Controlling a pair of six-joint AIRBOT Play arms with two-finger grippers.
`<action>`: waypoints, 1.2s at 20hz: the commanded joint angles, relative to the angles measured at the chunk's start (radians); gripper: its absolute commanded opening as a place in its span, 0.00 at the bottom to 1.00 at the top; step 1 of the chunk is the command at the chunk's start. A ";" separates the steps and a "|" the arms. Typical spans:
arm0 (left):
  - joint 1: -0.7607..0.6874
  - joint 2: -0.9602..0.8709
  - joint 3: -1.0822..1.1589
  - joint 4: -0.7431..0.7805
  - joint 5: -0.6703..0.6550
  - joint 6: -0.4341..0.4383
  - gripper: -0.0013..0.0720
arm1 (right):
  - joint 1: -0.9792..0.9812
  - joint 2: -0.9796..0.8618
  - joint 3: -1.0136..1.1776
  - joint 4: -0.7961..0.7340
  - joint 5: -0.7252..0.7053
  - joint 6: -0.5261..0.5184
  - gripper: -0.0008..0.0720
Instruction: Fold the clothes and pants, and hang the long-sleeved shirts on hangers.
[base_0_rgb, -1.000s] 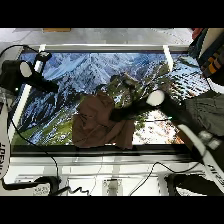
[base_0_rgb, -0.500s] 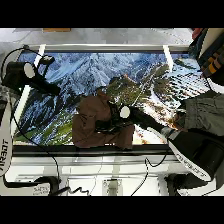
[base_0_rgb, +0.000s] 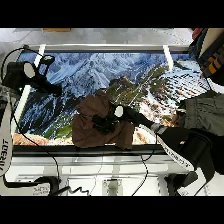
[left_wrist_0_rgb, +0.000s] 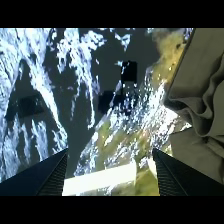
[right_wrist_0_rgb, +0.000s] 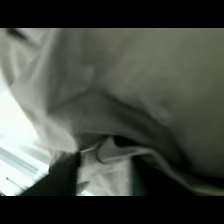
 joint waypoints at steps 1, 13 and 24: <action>0.000 0.000 0.000 -0.004 0.001 0.001 0.84 | -0.002 -0.018 0.009 -0.011 -0.011 0.041 0.14; 0.000 -0.121 -0.001 -0.106 0.000 0.000 0.82 | -0.064 0.276 0.010 -0.521 0.315 -0.138 0.04; 0.015 -0.303 -0.001 -0.270 -0.011 0.000 0.82 | -0.067 0.713 -0.227 -0.782 0.508 -0.137 0.03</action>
